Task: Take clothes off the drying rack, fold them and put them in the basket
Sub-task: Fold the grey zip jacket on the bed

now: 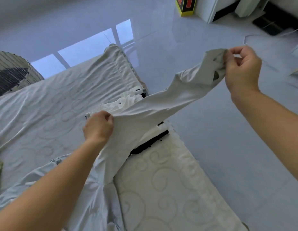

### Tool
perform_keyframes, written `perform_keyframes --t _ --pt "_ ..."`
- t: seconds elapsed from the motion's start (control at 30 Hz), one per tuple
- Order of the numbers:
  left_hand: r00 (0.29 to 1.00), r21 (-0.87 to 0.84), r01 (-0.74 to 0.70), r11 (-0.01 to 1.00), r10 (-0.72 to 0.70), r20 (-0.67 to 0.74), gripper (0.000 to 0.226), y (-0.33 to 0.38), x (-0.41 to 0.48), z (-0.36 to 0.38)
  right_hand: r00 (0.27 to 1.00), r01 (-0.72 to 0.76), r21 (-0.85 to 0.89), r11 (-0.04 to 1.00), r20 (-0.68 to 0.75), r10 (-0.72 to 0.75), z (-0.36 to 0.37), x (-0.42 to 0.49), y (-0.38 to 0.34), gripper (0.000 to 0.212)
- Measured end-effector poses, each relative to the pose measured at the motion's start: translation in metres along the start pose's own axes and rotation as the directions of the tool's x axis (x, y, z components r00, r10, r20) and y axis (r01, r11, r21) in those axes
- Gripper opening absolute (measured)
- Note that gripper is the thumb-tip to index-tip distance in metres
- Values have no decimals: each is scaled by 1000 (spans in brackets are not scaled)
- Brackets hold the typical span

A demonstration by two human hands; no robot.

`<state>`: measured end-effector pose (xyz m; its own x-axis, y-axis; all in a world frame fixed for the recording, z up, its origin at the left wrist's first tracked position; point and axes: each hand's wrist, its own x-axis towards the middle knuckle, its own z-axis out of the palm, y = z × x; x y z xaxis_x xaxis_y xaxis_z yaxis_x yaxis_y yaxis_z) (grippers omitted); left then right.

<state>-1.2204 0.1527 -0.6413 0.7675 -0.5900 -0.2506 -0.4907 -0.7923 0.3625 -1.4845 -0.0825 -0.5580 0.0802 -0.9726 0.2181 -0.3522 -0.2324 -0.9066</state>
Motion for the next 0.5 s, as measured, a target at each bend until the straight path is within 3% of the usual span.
perform_keyframes --t 0.1,0.2,0.23,0.27,0.33,0.4,0.5 --pt "984 -177 -171 969 176 15 24 49 4 -22 999 31 25 999 14 -31 0 18 -27 16" --pt "922 -384 -381 841 378 -86 11 128 -6 -54 995 79 43 996 55 -82 -2 25 -50 16" --pt "899 -438 -432 788 415 -141 21 156 -13 -68 992 95 43 995 74 -98 -2 26 -57 16" --pt "885 -490 -457 743 433 -169 32 183 -19 -82 989 110 40 993 97 -113 -3 26 -62 16" --pt "898 -574 -395 718 433 -76 38 229 -28 -110 980 131 47 990 144 -137 -4 25 -71 17" --pt "900 -526 -337 781 432 64 39 257 -30 -130 972 140 54 989 182 -147 -4 23 -79 18" --pt "885 -289 -372 882 431 177 31 268 -25 -143 966 144 54 988 208 -152 -6 20 -87 20"
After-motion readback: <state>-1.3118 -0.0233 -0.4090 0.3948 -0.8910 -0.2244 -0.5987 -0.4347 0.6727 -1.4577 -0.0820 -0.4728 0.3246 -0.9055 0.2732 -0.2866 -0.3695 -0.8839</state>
